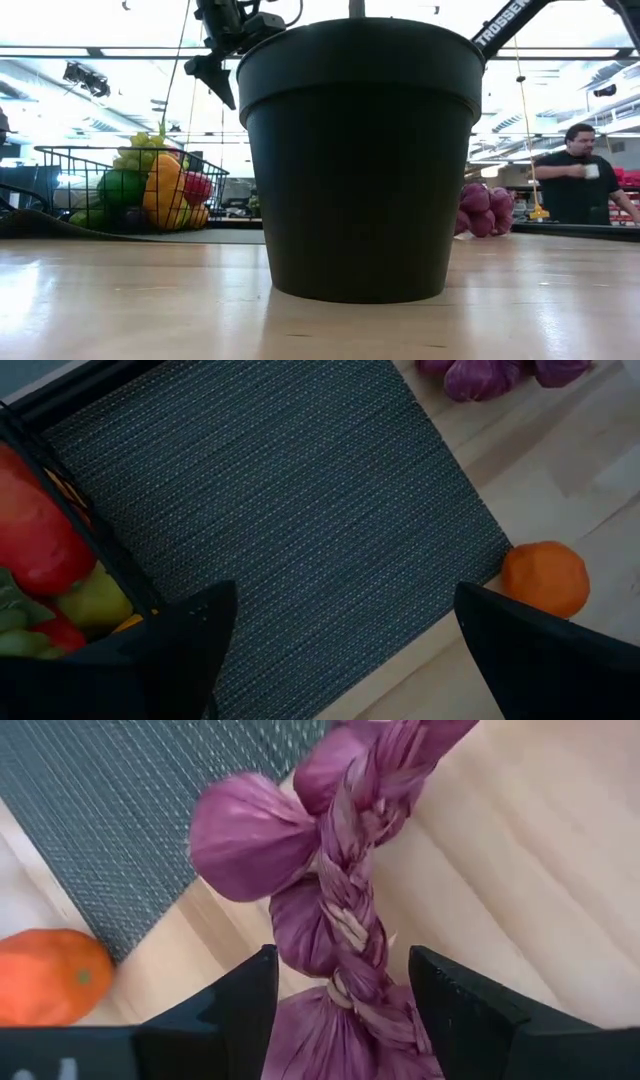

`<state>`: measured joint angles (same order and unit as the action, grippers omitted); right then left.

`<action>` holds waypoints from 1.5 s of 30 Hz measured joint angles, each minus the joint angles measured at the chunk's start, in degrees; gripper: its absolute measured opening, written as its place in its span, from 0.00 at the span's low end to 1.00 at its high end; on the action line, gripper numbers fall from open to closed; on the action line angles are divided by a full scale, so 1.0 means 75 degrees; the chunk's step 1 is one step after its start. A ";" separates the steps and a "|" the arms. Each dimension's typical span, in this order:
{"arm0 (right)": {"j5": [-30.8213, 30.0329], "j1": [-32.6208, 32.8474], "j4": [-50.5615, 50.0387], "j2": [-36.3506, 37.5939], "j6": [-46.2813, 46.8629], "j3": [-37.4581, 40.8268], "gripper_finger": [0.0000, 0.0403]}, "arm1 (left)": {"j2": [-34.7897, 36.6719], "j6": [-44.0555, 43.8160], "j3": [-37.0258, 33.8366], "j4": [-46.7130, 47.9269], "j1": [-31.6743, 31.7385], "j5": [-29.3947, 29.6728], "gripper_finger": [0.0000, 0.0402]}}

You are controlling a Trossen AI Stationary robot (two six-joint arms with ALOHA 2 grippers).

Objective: Build produce basket
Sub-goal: Put the purple garlic into the wire basket

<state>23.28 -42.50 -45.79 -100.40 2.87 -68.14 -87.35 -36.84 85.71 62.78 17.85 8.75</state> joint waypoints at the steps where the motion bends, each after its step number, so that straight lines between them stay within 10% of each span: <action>1: -0.0012 0.0047 -0.0022 -0.0055 -0.0001 0.0000 0.57 | 0.0000 -0.0002 0.0000 0.0001 0.0000 -0.0003 0.95; 10: -0.0015 0.0282 -0.0037 -0.0452 -0.0012 0.0000 0.46 | 0.0000 -0.0002 -0.0003 0.0009 -0.0017 -0.0005 0.95; 19: 0.0475 0.0262 0.0029 -0.0001 0.0050 0.0000 0.11 | 0.0000 0.0004 -0.0003 0.0006 -0.0017 -0.0006 0.95; 29: 0.1525 0.0361 0.1983 0.1151 0.1701 0.0000 0.11 | 0.0000 -0.1694 -0.0003 -0.0036 0.0213 0.0636 0.95; 45: 0.0648 0.2072 0.4394 0.1652 0.2367 0.0000 0.12 | 0.0371 -0.0916 0.0000 -0.5494 0.1716 -0.0860 0.95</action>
<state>28.14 -26.96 -12.83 -88.01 20.62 -68.14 -84.57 -43.71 85.71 21.57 30.72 2.30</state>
